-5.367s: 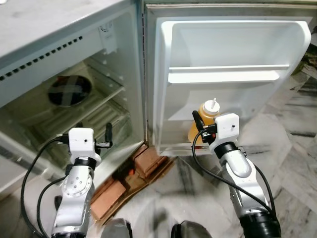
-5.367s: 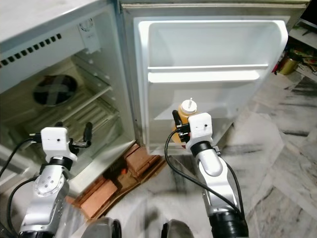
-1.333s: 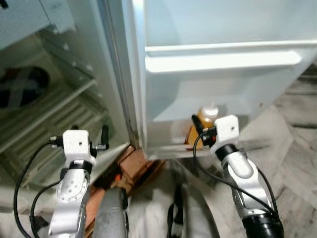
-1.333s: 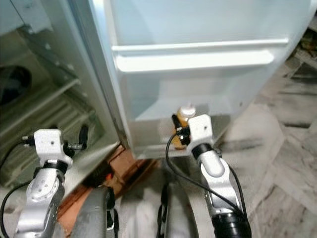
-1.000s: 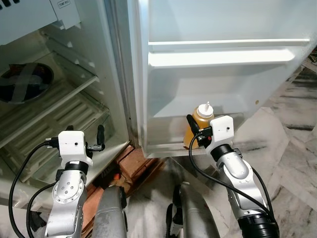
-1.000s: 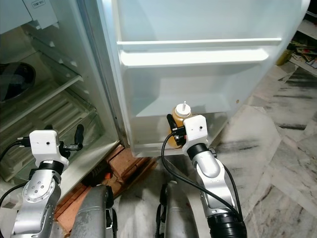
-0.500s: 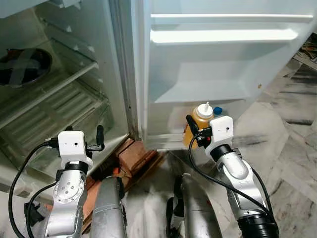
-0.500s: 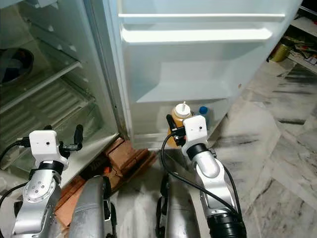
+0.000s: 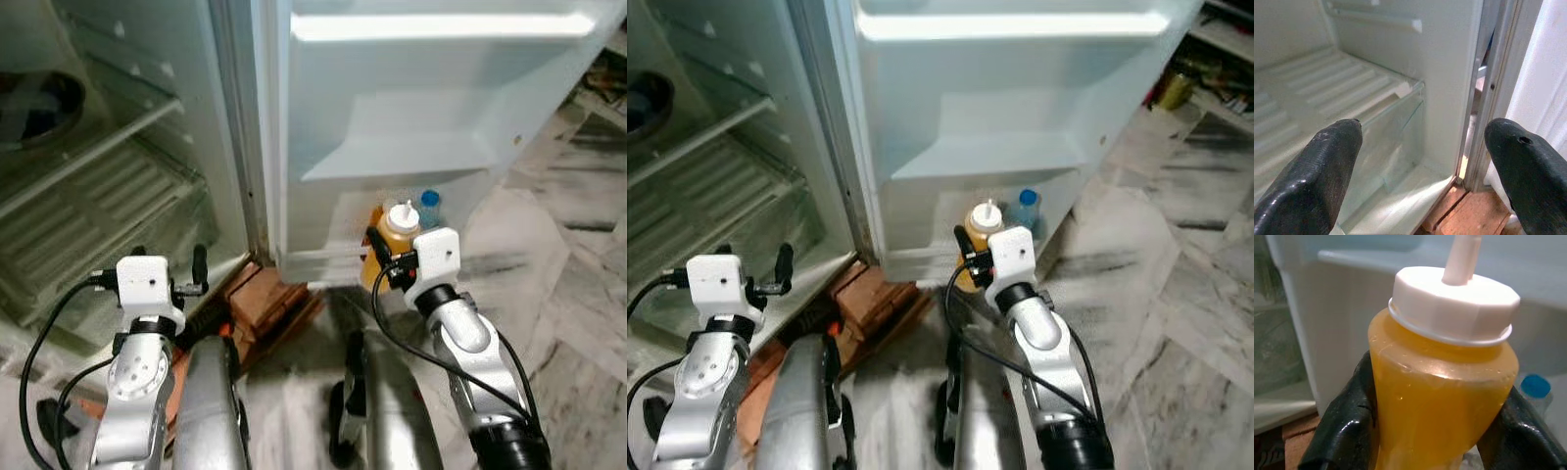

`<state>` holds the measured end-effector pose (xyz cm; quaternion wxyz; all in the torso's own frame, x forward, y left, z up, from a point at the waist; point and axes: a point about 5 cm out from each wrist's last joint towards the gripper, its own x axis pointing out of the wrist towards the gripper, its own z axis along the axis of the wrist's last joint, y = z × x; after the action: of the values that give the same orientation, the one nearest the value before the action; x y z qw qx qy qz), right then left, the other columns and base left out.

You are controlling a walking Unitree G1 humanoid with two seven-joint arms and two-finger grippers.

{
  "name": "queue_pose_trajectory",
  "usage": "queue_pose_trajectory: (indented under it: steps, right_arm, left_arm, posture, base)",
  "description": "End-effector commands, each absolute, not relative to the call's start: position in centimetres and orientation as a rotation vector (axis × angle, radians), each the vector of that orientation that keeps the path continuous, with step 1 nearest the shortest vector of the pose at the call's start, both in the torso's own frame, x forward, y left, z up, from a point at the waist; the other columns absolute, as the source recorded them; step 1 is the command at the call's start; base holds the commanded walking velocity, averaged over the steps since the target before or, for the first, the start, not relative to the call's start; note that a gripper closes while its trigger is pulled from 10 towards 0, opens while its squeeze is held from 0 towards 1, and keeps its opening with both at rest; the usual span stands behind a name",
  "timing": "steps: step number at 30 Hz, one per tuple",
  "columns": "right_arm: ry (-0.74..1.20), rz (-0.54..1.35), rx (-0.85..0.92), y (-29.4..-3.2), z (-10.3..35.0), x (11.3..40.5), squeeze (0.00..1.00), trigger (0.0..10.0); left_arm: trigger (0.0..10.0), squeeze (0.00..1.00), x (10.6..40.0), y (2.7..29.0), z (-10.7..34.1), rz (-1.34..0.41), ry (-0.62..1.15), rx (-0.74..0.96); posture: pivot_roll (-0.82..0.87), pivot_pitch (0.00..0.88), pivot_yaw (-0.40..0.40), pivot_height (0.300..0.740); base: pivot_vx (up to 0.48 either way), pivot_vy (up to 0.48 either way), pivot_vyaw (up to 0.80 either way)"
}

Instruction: Restocking fridge

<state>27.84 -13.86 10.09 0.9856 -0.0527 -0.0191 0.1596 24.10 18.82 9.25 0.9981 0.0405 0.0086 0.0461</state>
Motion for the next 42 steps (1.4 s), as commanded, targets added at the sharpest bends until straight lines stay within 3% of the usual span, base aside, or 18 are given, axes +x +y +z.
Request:
queue_pose_trajectory:
  steps: [1,42]
  right_arm:
    - [-0.058,0.317,-0.105,-13.95,10.41,27.93,0.0,10.0]
    - [-0.078,0.391,-0.134,-13.03,10.33,27.82,0.0,10.0]
  left_arm:
    - [10.0,0.0,24.04,18.77,9.1,0.091,0.027,0.094]
    - [10.0,0.0,24.23,18.44,9.29,0.073,0.01,0.08]
  posture:
    - [0.06,0.151,-0.044,0.547]
    - [0.05,0.168,-0.042,0.547]
  base:
    - [0.0,0.0,0.0]
    - [0.065,0.0,0.0]
